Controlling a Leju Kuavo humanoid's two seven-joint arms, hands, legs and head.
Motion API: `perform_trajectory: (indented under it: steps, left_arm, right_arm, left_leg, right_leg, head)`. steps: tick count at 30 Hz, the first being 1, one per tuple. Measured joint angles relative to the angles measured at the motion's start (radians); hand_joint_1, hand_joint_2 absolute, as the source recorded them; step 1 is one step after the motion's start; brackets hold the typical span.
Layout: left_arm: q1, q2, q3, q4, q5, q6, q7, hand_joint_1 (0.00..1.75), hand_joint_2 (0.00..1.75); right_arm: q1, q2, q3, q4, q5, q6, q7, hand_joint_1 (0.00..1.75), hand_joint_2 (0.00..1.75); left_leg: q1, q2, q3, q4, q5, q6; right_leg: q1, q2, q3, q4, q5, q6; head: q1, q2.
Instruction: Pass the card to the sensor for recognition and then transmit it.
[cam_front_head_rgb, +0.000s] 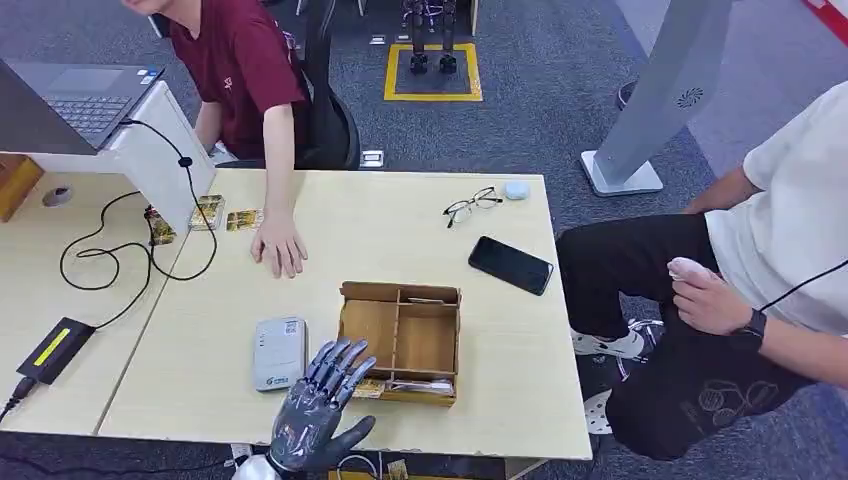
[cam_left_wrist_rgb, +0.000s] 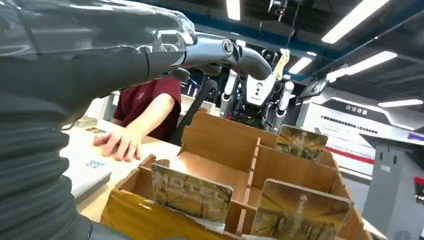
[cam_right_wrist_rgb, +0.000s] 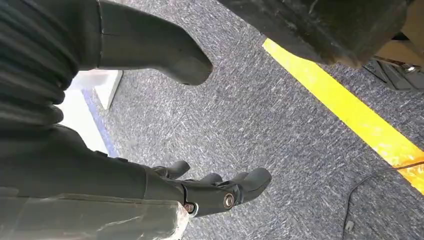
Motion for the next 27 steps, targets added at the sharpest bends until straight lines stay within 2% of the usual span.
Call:
perform_trajectory:
  steps: [27]
  left_arm:
    - [-0.004, -0.001, -0.004, 0.024, 0.032, 0.0, 0.01, 0.0, 1.75]
  right_arm:
    - [-0.001, 0.0, 0.0, 0.0, 0.012, -0.002, -0.002, 0.0, 1.75]
  left_leg:
    - [0.0, 0.0, 0.0, 0.0, 0.0, 0.0]
  right_leg:
    - [0.0, 0.0, 0.0, 0.0, 0.0, 0.0]
  head:
    - [0.0, 0.0]
